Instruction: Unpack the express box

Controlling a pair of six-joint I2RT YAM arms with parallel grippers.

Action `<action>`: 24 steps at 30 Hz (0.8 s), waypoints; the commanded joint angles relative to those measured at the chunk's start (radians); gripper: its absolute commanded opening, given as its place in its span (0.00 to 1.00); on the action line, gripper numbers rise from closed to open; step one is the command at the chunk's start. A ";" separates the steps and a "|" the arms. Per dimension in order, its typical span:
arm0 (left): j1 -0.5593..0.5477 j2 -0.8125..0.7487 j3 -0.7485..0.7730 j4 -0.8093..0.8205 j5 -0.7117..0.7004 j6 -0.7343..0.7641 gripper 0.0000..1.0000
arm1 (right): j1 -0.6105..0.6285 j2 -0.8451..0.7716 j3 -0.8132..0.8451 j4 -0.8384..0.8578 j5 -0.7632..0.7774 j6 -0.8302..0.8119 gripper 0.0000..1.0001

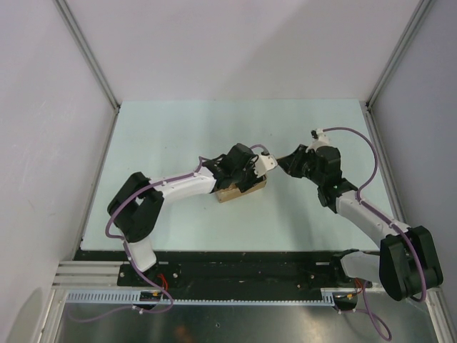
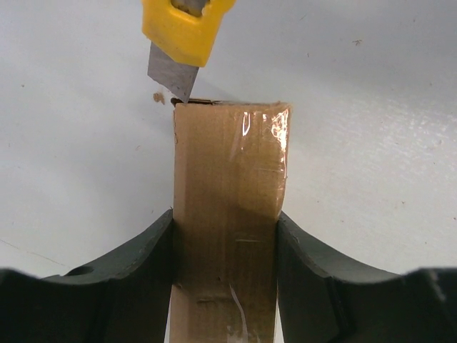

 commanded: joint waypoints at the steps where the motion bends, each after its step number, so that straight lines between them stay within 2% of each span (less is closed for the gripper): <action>1: 0.007 0.020 -0.045 -0.096 -0.034 0.070 0.37 | -0.003 0.013 0.005 0.042 0.014 -0.033 0.00; 14: 0.012 0.027 -0.036 -0.096 -0.037 0.058 0.37 | 0.008 0.064 0.014 0.038 -0.022 -0.070 0.00; 24: 0.063 0.064 0.027 -0.154 0.026 0.015 0.36 | 0.046 0.025 0.012 -0.099 -0.049 -0.139 0.00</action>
